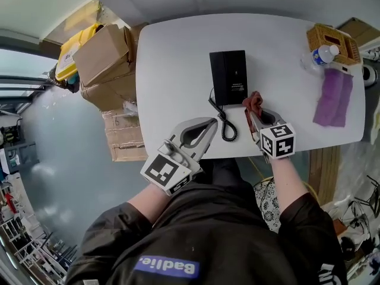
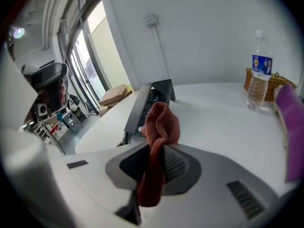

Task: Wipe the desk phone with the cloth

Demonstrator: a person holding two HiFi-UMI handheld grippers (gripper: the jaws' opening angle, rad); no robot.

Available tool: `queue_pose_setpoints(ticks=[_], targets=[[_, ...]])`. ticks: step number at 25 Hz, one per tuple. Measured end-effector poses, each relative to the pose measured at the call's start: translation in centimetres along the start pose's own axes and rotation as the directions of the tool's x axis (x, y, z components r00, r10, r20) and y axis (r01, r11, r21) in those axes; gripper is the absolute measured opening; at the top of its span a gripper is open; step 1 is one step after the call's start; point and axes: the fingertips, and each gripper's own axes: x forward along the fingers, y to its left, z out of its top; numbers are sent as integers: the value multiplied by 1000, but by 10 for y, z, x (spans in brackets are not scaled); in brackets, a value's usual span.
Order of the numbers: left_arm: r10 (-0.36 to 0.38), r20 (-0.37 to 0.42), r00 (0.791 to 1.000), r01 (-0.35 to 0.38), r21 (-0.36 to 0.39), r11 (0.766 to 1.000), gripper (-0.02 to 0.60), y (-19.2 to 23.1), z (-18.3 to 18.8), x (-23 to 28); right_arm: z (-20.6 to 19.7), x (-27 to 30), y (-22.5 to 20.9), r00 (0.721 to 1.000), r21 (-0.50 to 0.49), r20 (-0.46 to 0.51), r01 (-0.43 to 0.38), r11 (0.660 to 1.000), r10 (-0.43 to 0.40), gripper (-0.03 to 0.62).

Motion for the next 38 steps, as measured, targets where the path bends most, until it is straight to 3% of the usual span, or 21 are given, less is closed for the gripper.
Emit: queue_pose_setpoints(ticks=[5,11,20,26,34,38], targets=[[-24,34,999,22,33,999,12,-12,20,-27,15,-43,10,996,0,56,74,997,-74,69],[-62,78,995,61,20,998,12,-33,38,-61,42,-104,63,988,-42,135,74,996,-68,69],[-71,102,992,66,47,997,12,-63,48,-82,63,-149,151,974,-155,198,-78,985,109,69],[-18,130,991,11,54,998,12,-80,61,-87,85,-178,185,931,-235,257,-199,951,258,69],[35,137,990,-41,39,998,12,-102,78,-82,94,-204,195,894,-275,283,-271,922,348,69],[9,146,989,-14,34,999,12,-116,84,-77,99,-212,196,879,-305,306,-275,912,367,69]])
